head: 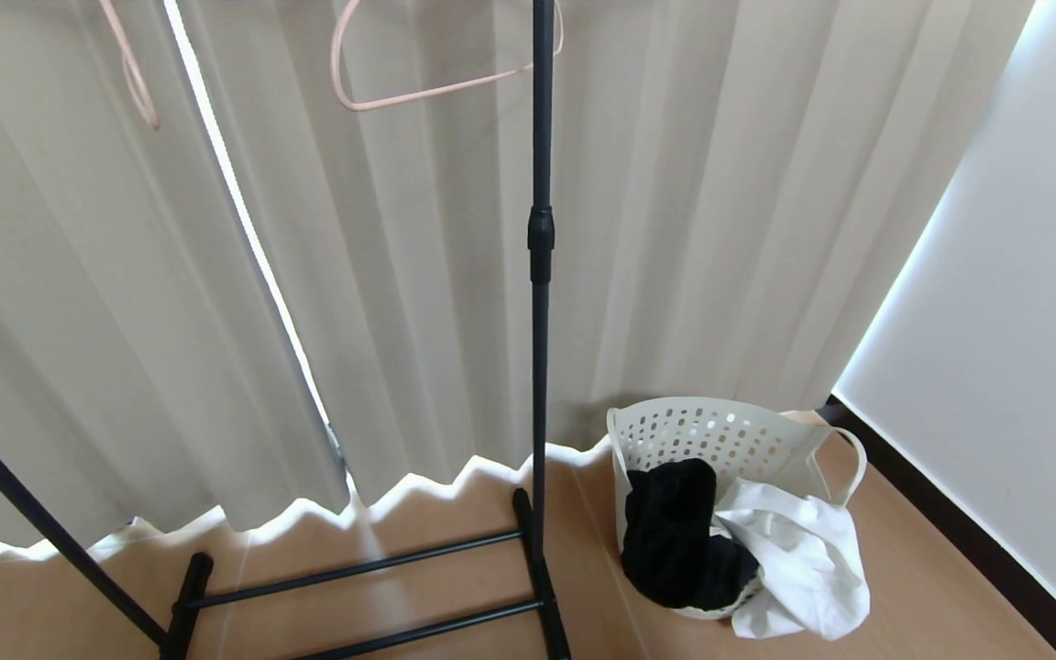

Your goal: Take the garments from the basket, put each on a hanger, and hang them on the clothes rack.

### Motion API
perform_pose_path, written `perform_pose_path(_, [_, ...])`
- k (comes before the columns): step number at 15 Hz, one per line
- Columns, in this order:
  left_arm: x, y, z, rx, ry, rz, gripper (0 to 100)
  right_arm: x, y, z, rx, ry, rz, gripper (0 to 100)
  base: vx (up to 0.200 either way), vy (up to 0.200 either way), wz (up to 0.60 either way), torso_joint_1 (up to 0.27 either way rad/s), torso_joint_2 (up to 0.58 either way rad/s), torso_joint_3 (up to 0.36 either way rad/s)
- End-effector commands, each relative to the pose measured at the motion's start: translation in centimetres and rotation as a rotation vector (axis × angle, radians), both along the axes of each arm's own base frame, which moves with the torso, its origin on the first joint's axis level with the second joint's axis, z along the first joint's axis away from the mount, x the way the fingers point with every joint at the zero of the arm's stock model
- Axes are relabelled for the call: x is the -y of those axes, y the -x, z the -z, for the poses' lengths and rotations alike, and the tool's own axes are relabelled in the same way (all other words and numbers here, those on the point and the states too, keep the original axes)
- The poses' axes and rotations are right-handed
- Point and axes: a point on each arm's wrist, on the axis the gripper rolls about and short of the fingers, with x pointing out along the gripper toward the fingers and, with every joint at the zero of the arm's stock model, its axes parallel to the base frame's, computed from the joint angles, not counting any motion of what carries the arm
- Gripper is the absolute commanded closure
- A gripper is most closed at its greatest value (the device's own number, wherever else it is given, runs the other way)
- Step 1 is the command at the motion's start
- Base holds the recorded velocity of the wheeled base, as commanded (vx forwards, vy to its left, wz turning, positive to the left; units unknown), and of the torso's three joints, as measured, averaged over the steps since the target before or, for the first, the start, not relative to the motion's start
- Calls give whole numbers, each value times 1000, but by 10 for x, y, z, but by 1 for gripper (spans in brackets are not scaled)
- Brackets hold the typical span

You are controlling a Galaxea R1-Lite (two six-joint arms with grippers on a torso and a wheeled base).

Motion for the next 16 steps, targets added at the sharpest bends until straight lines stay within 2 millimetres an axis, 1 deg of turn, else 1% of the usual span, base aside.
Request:
perform_pose_path(1, [0,0,0,1,1,-5,0,0,0,0,1,0,0,0,0,0,0,0,0,0])
perform_pose_path(8, [0,0,0,-1,-9,5,0,0,0,0,-1,2,0,0,0,0,0,0,0,0])
perform_pose_path(16, [0,0,0,-1,-9,5,0,0,0,0,0,10,-3,0,0,0,0,2,3,-170])
